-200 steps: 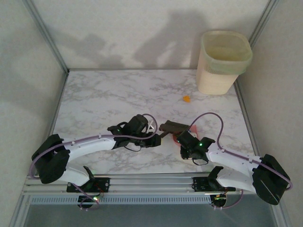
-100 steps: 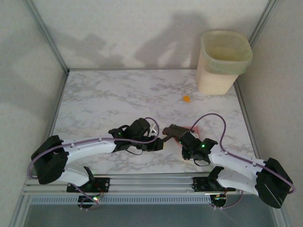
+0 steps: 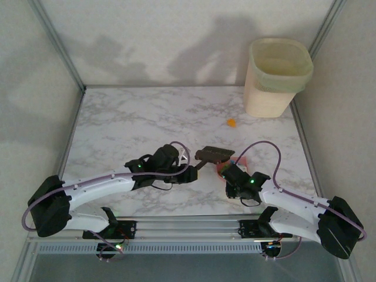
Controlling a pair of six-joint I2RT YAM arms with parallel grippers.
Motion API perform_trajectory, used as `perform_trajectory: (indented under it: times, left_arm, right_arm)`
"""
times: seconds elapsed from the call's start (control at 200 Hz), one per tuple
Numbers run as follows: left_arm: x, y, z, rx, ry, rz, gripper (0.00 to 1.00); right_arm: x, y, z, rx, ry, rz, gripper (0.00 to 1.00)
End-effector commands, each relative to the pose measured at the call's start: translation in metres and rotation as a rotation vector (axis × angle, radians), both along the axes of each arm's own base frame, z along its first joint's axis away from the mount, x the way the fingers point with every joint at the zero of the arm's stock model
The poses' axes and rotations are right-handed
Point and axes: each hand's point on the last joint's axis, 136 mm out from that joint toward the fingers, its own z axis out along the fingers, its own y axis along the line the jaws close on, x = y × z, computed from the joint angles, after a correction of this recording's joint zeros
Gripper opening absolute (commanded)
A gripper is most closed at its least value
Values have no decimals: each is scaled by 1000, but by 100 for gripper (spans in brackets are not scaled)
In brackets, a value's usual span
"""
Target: Sweep away the paper scraps from the table
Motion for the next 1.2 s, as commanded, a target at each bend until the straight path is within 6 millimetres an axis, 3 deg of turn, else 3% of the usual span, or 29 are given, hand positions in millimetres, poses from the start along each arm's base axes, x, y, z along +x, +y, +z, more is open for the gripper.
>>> perform_trajectory:
  times: [0.0,0.115,0.235,0.365,0.571,0.596,0.861,1.191]
  left_arm:
    - [9,5,12,-11,-42,34,0]
    - [26,26,16,34,-88,124,0]
    - [48,69,23,98,-189,295,0]
    - [55,106,24,132,-285,424,0]
    - [61,149,5,213,-391,577,0]
    - [61,153,1,226,-397,595,0]
    - [61,164,-12,241,-405,642,0]
    - [59,177,-7,226,-422,704,0]
  right_arm:
    - [1,-6,-2,-12,-15,-24,0]
    - [1,-7,-3,-11,-13,-24,0]
    - [1,-7,-2,-6,-18,-28,0]
    - [2,-8,0,1,-37,-35,0]
    - [10,-10,12,37,-110,-58,0]
    - [4,-16,3,20,-99,-59,0]
    - [5,-21,12,79,-174,-74,2]
    - [13,-23,25,67,-231,-74,0]
